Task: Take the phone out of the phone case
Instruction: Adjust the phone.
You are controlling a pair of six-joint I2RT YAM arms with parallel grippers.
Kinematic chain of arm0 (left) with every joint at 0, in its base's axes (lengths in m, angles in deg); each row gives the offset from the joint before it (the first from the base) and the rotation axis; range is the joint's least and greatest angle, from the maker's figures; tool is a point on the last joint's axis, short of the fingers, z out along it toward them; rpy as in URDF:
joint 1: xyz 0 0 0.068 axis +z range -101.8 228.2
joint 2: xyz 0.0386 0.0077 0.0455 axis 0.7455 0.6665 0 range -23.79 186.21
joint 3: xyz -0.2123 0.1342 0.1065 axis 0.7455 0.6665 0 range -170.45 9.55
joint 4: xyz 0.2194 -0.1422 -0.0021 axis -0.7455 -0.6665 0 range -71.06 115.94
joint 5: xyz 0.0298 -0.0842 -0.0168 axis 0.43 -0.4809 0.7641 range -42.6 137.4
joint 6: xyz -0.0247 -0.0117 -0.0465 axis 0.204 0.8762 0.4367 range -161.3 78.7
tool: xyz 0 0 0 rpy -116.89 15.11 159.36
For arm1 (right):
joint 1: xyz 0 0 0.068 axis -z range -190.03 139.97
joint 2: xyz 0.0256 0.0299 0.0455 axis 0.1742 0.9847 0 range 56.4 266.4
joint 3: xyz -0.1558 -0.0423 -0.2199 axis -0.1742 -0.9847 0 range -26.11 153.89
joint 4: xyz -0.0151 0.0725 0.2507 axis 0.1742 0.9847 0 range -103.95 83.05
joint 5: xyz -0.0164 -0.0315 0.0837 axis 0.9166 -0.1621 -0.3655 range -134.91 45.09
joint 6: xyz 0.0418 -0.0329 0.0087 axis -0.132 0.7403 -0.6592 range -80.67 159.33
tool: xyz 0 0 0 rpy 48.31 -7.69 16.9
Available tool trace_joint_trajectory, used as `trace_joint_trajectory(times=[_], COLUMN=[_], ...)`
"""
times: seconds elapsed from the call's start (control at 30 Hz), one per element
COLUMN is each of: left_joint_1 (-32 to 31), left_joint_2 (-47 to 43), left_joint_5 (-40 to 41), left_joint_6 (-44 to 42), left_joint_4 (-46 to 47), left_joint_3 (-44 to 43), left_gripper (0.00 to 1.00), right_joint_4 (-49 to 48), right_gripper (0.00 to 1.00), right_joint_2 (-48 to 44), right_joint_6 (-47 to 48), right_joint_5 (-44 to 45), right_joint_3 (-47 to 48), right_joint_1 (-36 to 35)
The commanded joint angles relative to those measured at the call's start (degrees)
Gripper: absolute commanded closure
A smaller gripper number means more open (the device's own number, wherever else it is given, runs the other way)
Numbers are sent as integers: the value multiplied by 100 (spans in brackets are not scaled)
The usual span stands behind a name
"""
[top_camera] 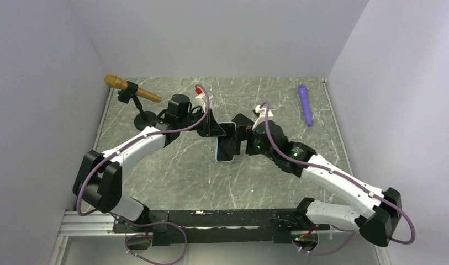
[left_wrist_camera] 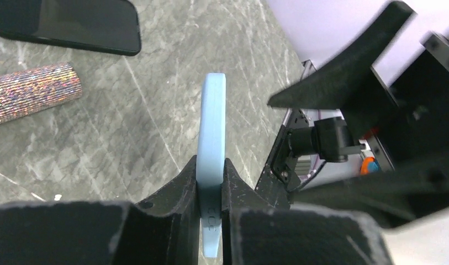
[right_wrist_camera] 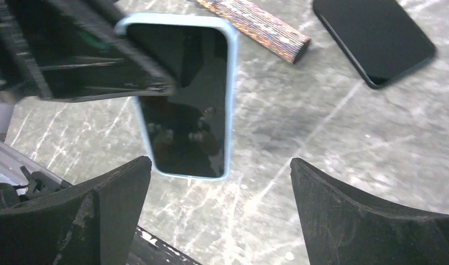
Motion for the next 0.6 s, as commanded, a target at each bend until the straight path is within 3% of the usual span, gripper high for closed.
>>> trace_joint_trajectory(times=[0.0,0.13,0.37,0.57], left_joint_1=[-23,-23,-70,-134], left_joint_2=[-524,-599,-874,-818], left_joint_5=[-757,-1373,-1643,-1895], left_joint_6=[-151,305,120,470], left_joint_4=[707,1715,1885,2387], left_joint_3=[-219,0,87,164], left_gripper=[100,100,100,100], right_joint_4=[724,-125,-1160,-2022], right_gripper=[0,1,11,25], right_joint_2=[-487,-1022,-1130,-991], right_joint_6=[316,494,501,354], right_joint_5=[-976,-2556,-4367,-4812], right_joint_3=[0,-518,-1034,-1237], right_joint_1=[578,782,1259,1258])
